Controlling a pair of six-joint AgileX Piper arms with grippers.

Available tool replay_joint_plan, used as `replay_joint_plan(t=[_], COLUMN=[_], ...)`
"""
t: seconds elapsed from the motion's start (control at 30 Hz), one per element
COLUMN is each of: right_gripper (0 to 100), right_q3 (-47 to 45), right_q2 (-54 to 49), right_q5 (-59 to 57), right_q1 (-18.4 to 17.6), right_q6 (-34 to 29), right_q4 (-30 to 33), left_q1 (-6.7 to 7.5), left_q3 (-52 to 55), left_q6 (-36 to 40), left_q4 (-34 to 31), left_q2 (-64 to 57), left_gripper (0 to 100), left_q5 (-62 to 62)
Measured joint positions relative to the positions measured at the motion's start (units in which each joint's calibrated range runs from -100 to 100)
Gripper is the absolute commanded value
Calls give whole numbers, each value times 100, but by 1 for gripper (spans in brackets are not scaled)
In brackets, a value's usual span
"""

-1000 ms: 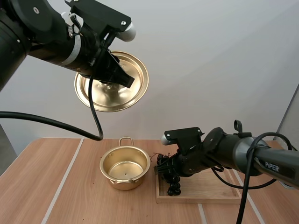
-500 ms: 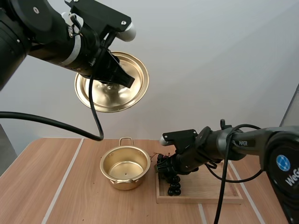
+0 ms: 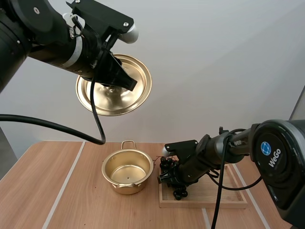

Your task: Open the lid, put the grape in the pot, and close it

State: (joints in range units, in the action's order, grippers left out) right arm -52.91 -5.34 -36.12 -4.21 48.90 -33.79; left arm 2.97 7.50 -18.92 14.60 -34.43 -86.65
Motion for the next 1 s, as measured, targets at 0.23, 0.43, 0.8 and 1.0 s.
replay_joint_plan(t=[0.23, 0.43, 0.8, 1.0], right_gripper=[0, 0, 0, 0], right_q3=[0, 0, 648, 917], right_q2=[-42, -628, -1971, -1998], right_q5=[38, 58, -565, -933], right_q1=[0, 0, -151, -652], right_q6=[0, 0, 0, 0], right_q4=[11, 24, 14, 14], left_q1=[0, 0, 0, 0], left_q3=[0, -182, -801, -933], left_q6=[0, 0, 0, 0], left_q4=[0, 0, -24, -75], left_q2=[-104, -495, -1246, -1497], left_gripper=[0, 0, 0, 0], left_q5=[-17, -15, 22, 43])
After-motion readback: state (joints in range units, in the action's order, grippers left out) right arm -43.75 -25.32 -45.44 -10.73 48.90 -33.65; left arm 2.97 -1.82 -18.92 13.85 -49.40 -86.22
